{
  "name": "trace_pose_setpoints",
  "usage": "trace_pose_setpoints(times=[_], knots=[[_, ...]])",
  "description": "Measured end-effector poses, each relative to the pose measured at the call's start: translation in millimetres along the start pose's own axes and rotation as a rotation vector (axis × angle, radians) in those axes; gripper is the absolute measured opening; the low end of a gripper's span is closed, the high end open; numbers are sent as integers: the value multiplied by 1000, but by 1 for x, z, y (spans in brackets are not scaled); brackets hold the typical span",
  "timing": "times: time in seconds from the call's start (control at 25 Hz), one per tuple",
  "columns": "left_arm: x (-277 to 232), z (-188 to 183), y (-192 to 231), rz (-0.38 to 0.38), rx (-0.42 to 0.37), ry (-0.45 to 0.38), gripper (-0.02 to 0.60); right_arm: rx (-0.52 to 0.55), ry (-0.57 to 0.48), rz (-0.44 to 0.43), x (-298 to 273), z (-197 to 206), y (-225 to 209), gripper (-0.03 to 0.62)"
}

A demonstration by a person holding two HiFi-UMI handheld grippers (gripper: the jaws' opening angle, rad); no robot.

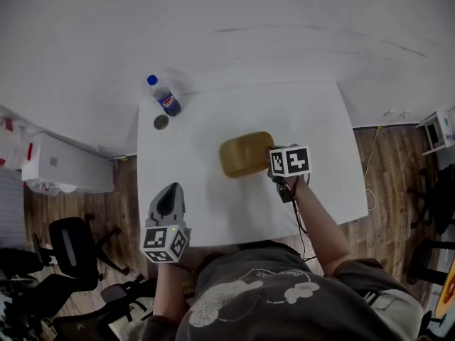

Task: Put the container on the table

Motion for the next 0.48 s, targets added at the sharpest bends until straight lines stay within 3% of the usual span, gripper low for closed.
trace_pose_setpoints(times=[0.24,0.48], knots=[[-10,-5,9,-20,7,1,11,-2,-6,-24,-16,-16,6,0],[-33,-10,16,30,-3,-5,11,2,-15,7,-25,-29,11,0]])
Point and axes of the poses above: the fingertips, and each gripper's own axes: x backward along the fingers, y to its left, z out of its underside, the point moved 6 cm from there along x, backward along the fingers, and after that the axes turned 7 degrees about -x, right-handed, at the moved point
